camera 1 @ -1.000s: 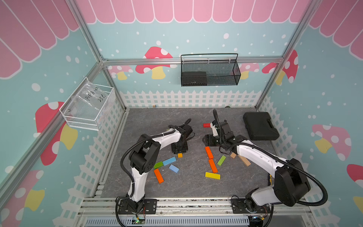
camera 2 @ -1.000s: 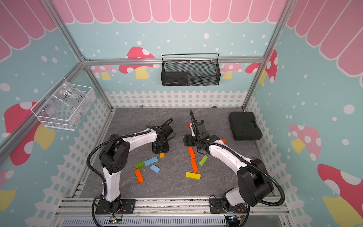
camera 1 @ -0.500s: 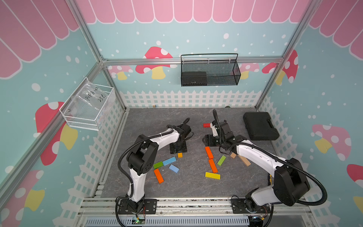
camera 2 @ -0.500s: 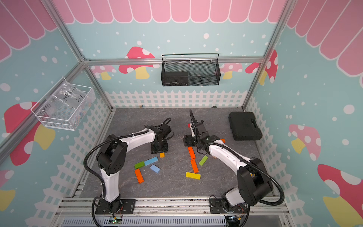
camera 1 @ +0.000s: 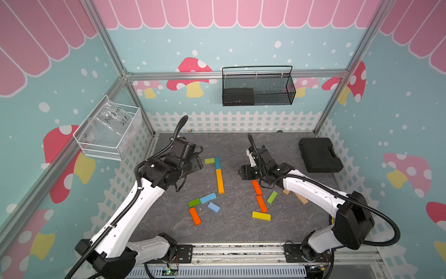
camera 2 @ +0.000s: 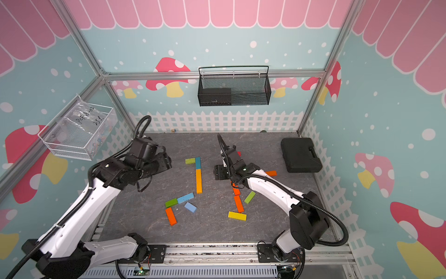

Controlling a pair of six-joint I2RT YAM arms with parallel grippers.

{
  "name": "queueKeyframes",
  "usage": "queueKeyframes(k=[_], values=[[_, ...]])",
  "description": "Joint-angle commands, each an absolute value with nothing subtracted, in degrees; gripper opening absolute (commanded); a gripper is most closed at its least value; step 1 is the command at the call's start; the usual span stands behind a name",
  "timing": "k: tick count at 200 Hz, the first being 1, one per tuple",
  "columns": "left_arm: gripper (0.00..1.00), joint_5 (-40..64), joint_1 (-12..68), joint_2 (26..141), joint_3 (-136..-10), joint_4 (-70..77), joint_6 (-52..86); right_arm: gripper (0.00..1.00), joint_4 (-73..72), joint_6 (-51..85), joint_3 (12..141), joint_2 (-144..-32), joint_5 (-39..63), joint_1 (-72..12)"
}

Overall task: Assemble a giraffe with building blocks
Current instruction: Assemble the building block at the center of the board, then pick up the building block from the center of the board.

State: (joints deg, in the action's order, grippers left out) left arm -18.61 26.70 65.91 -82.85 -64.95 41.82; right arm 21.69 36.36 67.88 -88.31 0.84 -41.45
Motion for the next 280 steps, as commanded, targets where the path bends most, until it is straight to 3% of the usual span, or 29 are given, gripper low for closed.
queueKeyframes(k=[1, 53, 95, 118, 163, 194, 237, 280], values=[[0.74, -21.74, 23.82, 62.17, -79.68, -69.46, 43.02, 0.75, 25.75, 39.76, 71.49, -92.76, -1.10, -46.46], [0.75, -19.34, 20.36, 56.67, -74.27, -68.66, 43.42, 0.75, 29.11, 38.19, 82.81, -107.28, -3.65, -58.38], [0.75, -18.63, 20.02, 54.25, -71.99, -68.09, 43.13, 0.76, 31.86, 17.15, 91.57, -115.11, -5.02, -61.75], [0.75, -18.63, 19.52, 53.49, -71.47, -68.11, 43.04, 0.80, 34.86, 12.28, 94.66, -117.84, -4.40, -62.38], [0.75, -18.63, 18.62, 52.93, -71.05, -68.04, 43.00, 0.85, 28.59, -3.60, 90.06, -116.64, -2.05, -63.10], [0.75, -17.22, 18.23, 51.60, -72.12, -67.87, 43.76, 0.77, 16.31, -16.84, 81.11, -110.15, 6.74, -63.31], [0.74, -17.22, 18.03, 48.73, -73.96, -66.88, 45.20, 0.66, 19.03, -25.76, 88.18, -116.09, 11.84, -63.54], [0.74, -16.77, 18.11, 48.26, -74.28, -66.88, 45.41, 0.65, 16.44, -36.18, 88.98, -119.00, 14.58, -63.85]])
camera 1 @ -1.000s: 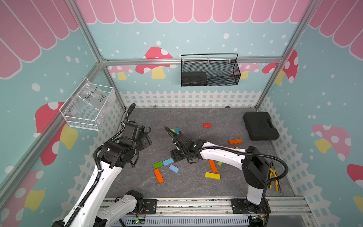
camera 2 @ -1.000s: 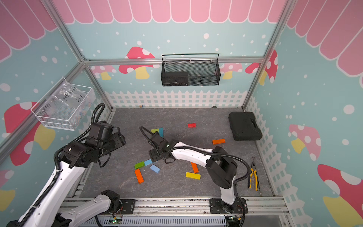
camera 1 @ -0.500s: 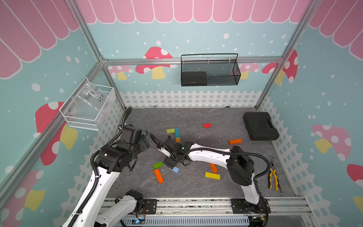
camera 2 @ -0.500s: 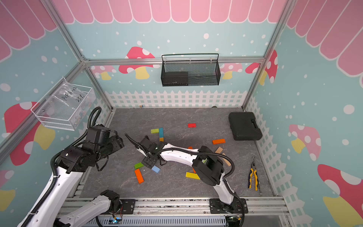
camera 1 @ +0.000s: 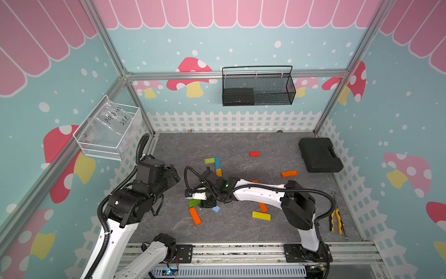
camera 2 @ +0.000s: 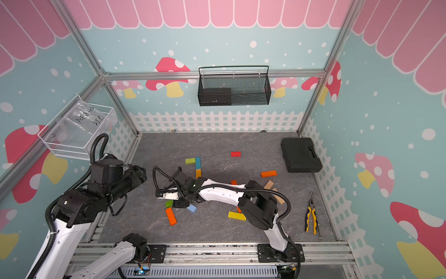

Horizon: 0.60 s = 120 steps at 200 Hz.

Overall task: Assemble a giraffe with building blocks
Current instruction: Pick up the building block from the center of the board.

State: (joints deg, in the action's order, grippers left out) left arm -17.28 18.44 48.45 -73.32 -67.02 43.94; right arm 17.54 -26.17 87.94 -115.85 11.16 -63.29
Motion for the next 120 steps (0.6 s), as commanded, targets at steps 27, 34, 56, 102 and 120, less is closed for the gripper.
queueKeyframes(k=[27, 34, 56, 102, 120], values=[[0.74, -16.36, 18.08, 48.38, -73.76, -66.71, 45.54, 0.65, 18.90, -40.57, 93.79, -123.51, 13.99, -63.81], [0.74, -16.28, 18.11, 48.34, -73.74, -66.64, 45.49, 0.65, 20.05, -41.23, 95.35, -124.97, 13.82, -63.82], [0.74, -16.43, 18.06, 48.16, -73.74, -66.68, 45.30, 0.63, 21.99, -42.44, 98.85, -128.46, 13.89, -63.81], [0.74, -16.97, 17.93, 47.79, -73.91, -66.97, 44.65, 0.58, 23.55, -43.03, 101.49, -131.85, 14.32, -63.38], [0.74, -17.22, 17.89, 47.89, -73.78, -66.97, 44.72, 0.54, 24.52, -42.98, 103.07, -133.16, 14.74, -63.26]])
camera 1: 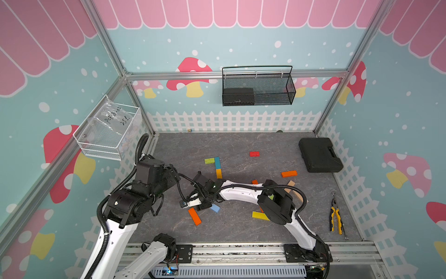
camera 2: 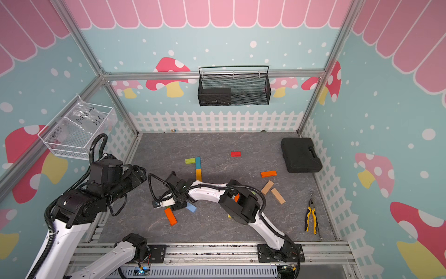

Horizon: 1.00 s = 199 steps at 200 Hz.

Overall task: Assemble a giraffe with building blocks
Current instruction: Pick up the building block from the center of the board.

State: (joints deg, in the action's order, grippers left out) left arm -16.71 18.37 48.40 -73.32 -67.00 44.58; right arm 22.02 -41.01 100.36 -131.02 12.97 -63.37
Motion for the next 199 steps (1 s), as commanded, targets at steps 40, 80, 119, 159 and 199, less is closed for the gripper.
queueKeyframes(k=[40, 80, 119, 159, 199], values=[[0.74, -17.46, 17.86, 48.34, -74.04, -66.92, 44.40, 0.47, 27.61, -42.80, 107.41, -136.34, 16.39, -62.73], [0.74, -17.97, 17.82, 48.33, -74.20, -66.97, 44.03, 0.34, 30.27, -43.59, 108.78, -138.11, 15.76, -62.49], [0.74, -18.02, 17.78, 48.68, -73.66, -66.80, 44.32, 0.15, 30.61, -43.07, 109.02, -137.54, 16.53, -62.43], [0.74, -17.84, 17.76, 49.30, -73.41, -66.53, 44.30, 0.08, 26.59, -41.42, 108.72, -131.35, 19.45, -62.42], [0.74, -17.15, 17.76, 49.83, -72.95, -65.84, 44.39, 0.06, 22.50, -39.05, 105.86, -122.82, 21.08, -61.68]])
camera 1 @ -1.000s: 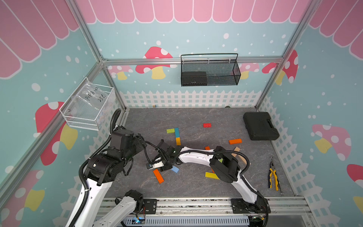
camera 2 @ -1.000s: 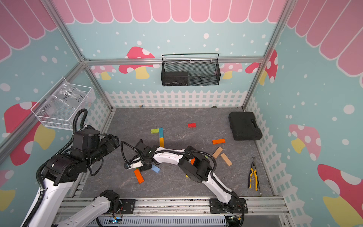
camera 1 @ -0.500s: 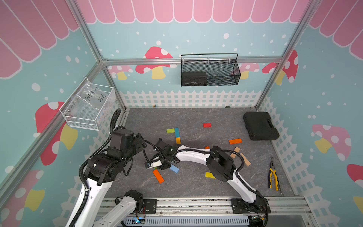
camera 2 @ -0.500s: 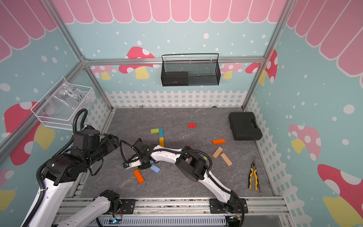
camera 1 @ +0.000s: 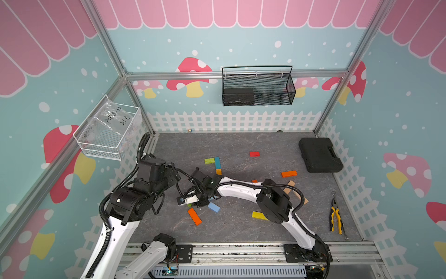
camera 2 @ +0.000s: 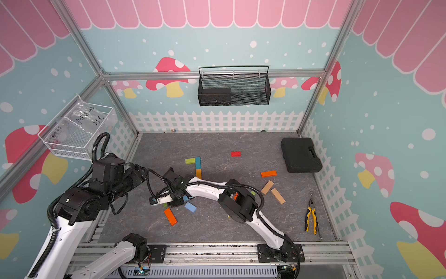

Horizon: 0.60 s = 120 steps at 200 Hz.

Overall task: Assemble a giraffe with building blocks
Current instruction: Pick up the building block from the center of the board, then assemble the building block at the center of the board.

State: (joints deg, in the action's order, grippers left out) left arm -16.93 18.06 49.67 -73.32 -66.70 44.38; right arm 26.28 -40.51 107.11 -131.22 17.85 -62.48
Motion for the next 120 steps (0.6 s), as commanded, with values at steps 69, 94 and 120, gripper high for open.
queueKeyframes(k=[69, 94, 120], values=[[0.74, -12.63, 17.83, 52.20, -70.67, -62.01, 44.18, 0.04, 16.41, -37.78, 79.80, -101.65, 14.87, -52.93], [0.74, -6.69, 18.99, 54.90, -68.86, -57.75, 43.68, 0.04, 16.35, -38.57, 72.62, -100.02, 11.26, -49.23], [0.74, -6.92, 24.71, 58.77, -68.94, -55.84, 43.68, 0.04, 16.31, -38.80, 69.40, -101.38, 10.29, -46.51]])
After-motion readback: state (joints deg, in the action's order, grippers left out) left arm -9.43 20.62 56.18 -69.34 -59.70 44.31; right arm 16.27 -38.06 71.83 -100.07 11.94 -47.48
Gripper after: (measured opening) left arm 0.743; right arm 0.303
